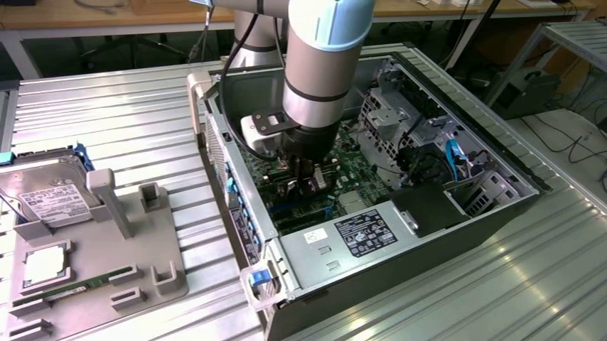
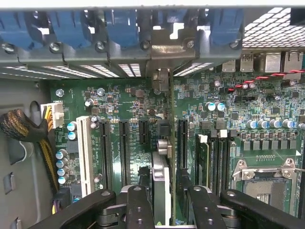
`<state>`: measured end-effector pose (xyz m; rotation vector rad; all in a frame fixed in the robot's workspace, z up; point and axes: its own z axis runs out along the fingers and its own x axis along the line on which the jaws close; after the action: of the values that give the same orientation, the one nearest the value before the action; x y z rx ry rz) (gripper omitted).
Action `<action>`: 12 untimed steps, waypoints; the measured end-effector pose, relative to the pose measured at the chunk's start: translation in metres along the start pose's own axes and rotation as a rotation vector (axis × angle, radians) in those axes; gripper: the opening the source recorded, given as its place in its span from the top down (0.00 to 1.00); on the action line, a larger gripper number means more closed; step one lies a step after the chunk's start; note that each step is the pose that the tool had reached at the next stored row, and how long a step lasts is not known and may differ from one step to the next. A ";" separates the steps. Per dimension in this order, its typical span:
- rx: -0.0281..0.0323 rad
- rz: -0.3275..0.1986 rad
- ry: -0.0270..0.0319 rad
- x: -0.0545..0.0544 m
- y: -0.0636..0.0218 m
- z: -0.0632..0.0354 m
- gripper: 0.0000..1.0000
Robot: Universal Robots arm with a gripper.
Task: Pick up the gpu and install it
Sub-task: 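Insert the gpu into the slot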
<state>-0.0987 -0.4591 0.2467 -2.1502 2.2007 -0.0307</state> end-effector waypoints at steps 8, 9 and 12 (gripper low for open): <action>0.0108 0.000 -0.0003 0.000 0.0013 -0.0052 0.64; 0.0121 0.000 -0.0003 0.000 0.0016 -0.0058 0.64; 0.0184 -0.001 -0.0005 0.000 0.0025 -0.0092 0.64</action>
<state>-0.1018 -0.4591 0.2557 -2.1411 2.1908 -0.0502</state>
